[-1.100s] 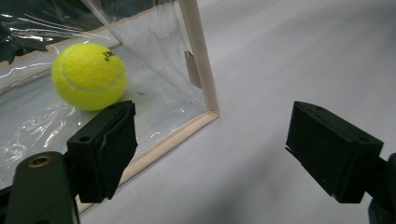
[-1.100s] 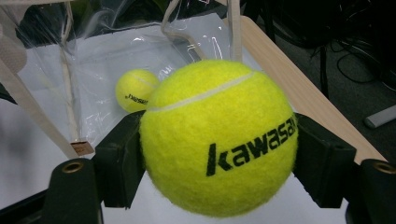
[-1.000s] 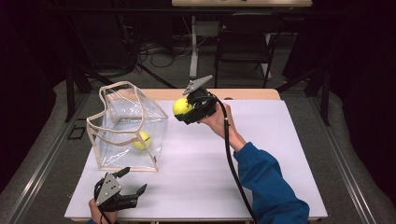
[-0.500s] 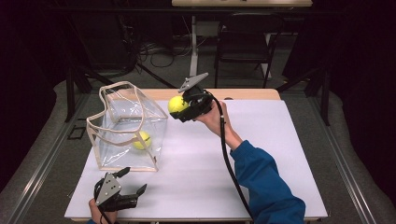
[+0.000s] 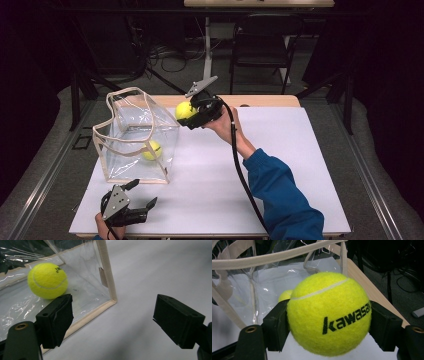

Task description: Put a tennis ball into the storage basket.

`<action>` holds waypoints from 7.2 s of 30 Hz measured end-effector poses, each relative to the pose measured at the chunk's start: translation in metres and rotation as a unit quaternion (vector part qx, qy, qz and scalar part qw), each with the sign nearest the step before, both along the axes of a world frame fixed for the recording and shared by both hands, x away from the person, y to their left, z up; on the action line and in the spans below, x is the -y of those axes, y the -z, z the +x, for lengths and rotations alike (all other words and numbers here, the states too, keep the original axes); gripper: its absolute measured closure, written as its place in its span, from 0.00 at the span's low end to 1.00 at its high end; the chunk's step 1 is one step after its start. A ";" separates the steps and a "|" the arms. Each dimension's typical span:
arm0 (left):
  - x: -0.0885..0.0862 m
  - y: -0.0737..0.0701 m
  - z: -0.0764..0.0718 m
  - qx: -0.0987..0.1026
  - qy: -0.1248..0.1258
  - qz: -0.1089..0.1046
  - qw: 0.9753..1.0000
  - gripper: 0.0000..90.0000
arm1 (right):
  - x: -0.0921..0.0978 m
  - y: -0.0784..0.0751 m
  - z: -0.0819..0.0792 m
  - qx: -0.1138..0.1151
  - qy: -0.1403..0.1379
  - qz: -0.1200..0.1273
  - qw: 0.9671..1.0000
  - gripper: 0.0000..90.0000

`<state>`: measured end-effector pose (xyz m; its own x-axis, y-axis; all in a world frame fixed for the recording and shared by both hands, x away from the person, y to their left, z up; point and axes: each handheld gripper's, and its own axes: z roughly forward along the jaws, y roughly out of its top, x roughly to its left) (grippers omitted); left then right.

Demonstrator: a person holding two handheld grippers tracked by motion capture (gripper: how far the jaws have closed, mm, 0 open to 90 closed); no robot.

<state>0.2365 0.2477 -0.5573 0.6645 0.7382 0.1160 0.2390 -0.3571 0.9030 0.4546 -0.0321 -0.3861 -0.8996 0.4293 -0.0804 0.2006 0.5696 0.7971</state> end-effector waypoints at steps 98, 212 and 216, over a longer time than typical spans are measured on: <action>-0.001 0.000 0.000 0.001 0.002 -0.006 1.000 0.18 | -0.060 -0.044 -0.011 0.045 -0.039 0.012 0.998 0.29; -0.002 -0.001 -0.001 0.003 0.004 -0.011 1.000 0.18 | -0.125 -0.035 -0.019 0.013 -0.071 -0.047 0.996 0.28; -0.002 -0.001 -0.001 0.004 0.004 -0.012 1.000 0.18 | -0.126 -0.033 -0.020 0.010 -0.075 -0.049 0.996 0.28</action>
